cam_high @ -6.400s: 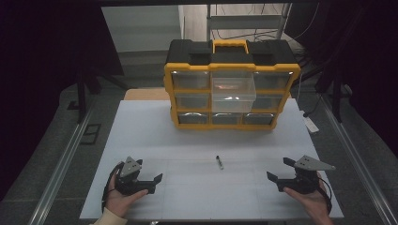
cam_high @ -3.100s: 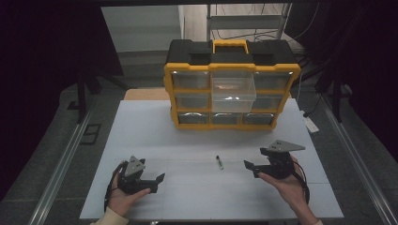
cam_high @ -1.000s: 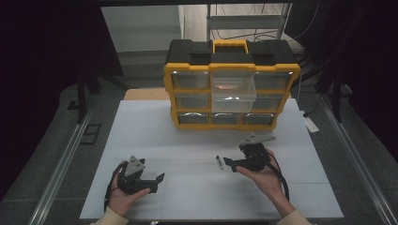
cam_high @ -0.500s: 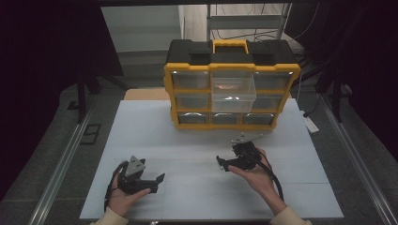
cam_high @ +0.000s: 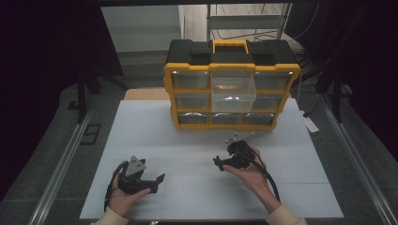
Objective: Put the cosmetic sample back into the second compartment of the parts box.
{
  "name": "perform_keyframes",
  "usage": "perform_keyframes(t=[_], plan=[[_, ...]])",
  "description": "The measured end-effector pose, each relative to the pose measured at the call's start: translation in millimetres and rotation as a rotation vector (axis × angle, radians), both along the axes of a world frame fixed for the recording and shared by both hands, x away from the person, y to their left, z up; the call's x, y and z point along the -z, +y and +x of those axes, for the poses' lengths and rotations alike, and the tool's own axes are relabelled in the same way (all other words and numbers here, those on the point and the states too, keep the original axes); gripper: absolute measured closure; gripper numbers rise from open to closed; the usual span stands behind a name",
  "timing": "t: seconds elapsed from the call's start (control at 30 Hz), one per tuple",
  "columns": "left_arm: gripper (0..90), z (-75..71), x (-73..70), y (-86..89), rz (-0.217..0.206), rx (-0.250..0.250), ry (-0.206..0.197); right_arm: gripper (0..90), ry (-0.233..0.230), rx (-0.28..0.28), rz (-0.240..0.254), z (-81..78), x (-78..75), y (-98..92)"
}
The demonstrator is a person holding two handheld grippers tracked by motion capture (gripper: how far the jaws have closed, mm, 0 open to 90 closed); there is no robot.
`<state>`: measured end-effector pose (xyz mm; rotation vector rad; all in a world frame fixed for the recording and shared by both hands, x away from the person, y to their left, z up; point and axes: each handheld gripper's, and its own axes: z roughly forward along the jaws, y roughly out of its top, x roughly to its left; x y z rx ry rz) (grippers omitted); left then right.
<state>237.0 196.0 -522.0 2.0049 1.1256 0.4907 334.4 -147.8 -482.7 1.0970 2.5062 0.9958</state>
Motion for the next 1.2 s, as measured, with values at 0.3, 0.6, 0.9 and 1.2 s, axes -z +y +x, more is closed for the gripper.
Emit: perform_keyframes(t=[0.3,0.6,0.9,1.2], plan=[[7.8,0.2,0.1,0.2,0.001,0.000,0.000,21.8,0.011,-0.002,-0.028,3.2,6.7,6.9],[7.9,0.0,0.0,0.5,-0.001,-0.001,-0.001,25.2,0.023,0.008,-0.055,6.4,12.0,12.3],[7.9,-0.1,-0.1,1.1,0.000,0.000,0.000,30.9,0.023,0.002,-0.091,8.7,17.2,17.9],[8.0,-0.5,-0.2,1.8,-0.002,-0.003,-0.002,37.2,0.042,0.006,-0.138,10.6,25.0,22.6]])
